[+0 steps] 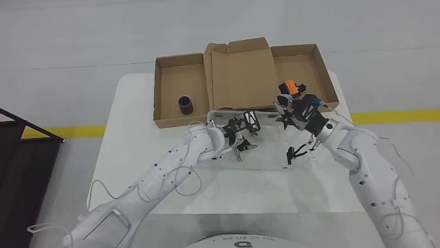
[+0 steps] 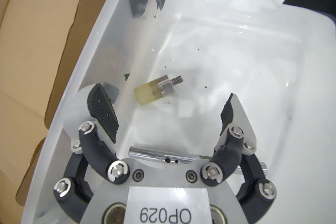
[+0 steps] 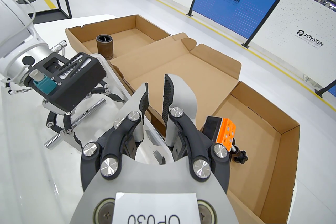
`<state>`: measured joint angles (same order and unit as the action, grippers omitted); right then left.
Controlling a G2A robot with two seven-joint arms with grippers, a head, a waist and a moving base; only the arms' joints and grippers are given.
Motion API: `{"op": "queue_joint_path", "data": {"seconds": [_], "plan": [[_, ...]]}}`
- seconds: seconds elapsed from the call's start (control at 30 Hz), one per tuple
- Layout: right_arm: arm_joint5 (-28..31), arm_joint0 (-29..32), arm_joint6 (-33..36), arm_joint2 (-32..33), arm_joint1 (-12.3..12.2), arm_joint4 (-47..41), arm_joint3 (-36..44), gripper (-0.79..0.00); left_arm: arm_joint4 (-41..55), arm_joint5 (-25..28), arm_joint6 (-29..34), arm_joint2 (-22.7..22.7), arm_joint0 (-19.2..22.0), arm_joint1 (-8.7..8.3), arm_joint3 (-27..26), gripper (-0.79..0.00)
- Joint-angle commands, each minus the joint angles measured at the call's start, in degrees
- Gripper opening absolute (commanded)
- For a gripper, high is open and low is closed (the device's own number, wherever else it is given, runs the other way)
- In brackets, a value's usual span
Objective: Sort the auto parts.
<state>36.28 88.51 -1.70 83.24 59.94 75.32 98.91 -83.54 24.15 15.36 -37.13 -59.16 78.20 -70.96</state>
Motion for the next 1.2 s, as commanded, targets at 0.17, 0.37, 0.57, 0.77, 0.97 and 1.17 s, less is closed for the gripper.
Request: {"op": "queue_joint_path", "data": {"seconds": [0.17, 0.37, 0.57, 0.77, 0.97, 1.17], "plan": [[0.0, 0.0, 0.0, 0.0, 0.0, 0.0, 0.0, -0.643, -0.8, -3.3, -3.6, 2.2, 1.4, 1.77, 5.1, -0.052], [0.0, 0.0, 0.0, 0.0, 0.0, 0.0, 0.0, -0.64, -0.7, -4.0, -4.3, 3.0, 2.7, 2.9, 7.8, -0.212], [0.0, 0.0, 0.0, 0.0, 0.0, 0.0, 0.0, -0.637, -0.6, -3.0, -4.3, 3.3, 3.4, 3.58, 9.2, -0.508], [0.0, 0.0, 0.0, 0.0, 0.0, 0.0, 0.0, -0.634, -0.9, -1.1, -5.1, 2.8, 3.2, 3.52, 9.1, -0.785], [0.0, 0.0, 0.0, 0.0, 0.0, 0.0, 0.0, -0.637, -4.3, 3.0, -7.7, -1.0, 0.0, 0.86, 2.1, -0.785], [0.0, 0.0, 0.0, 0.0, 0.0, 0.0, 0.0, -0.634, -5.1, 4.8, -1.8, -4.6, -4.5, -1.16, -10.8, -0.785]]}}
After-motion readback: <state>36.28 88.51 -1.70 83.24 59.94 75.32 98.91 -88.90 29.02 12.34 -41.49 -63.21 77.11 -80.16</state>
